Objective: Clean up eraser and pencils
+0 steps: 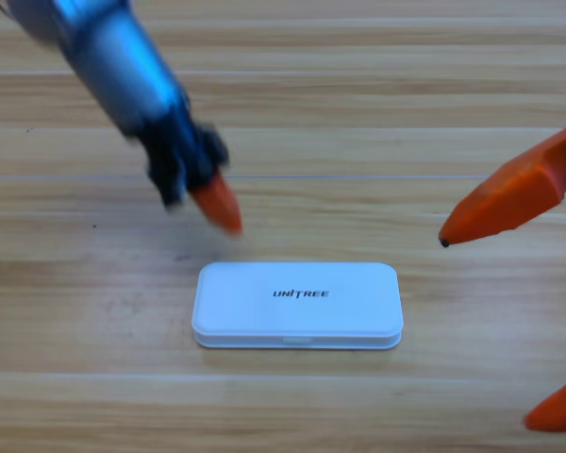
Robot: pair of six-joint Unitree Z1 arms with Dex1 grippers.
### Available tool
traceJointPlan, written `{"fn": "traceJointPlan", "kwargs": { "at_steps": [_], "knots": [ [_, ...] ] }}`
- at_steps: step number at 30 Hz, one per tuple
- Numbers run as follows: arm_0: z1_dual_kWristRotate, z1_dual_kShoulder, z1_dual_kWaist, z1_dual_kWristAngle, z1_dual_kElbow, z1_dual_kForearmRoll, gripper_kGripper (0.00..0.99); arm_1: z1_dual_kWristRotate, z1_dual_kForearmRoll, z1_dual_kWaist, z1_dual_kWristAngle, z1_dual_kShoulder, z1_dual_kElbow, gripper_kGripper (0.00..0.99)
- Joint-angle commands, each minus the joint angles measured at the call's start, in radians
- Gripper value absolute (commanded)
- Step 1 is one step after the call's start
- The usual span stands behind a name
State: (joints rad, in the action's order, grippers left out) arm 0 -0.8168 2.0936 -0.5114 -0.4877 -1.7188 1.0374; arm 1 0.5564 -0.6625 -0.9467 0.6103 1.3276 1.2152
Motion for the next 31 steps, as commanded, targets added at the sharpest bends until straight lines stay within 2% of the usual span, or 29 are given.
{"fn": "traceJointPlan", "kwargs": {
  "at_steps": [1, 2, 6, 10, 14, 17, 20, 31],
  "knots": [
    [0.146, -0.363, -0.073, 0.064, -0.087, 0.069, 0.989, -0.012, 0.035, 0.025, 0.008, -0.004, -0.029, 0.933],
    [0.194, -0.409, -0.096, 0.069, -0.088, 0.069, 0.99, -0.012, 0.035, 0.025, 0.008, -0.004, -0.031, 0.933],
    [0.303, -0.54, -0.242, 0.1, -0.022, 0.069, 0.99, -0.012, 0.035, 0.025, 0.008, -0.002, -0.031, 0.933],
    [0.304, -0.612, -0.424, 0.215, 0.096, 0.059, 0.99, -0.012, 0.035, 0.025, 0.008, -0.002, -0.031, 0.933],
    [0.344, -0.653, -0.546, 0.236, 0.223, -0.002, 0.99, -0.012, 0.035, 0.025, 0.008, -0.001, -0.031, 0.933],
    [0.343, -0.691, -0.584, 0.27, 0.335, -0.096, 0.99, -0.012, 0.035, 0.025, 0.008, 0.001, -0.031, 0.933],
    [0.334, -0.721, -0.585, 0.274, 0.395, -0.154, 0.99, -0.012, 0.037, 0.025, 0.008, 0.001, -0.031, 0.933],
    [0.367, -0.701, -0.584, 0.336, 0.384, -0.191, 0.99, -0.012, 0.037, 0.025, 0.008, 0.002, -0.033, 0.933]
  ]
}}
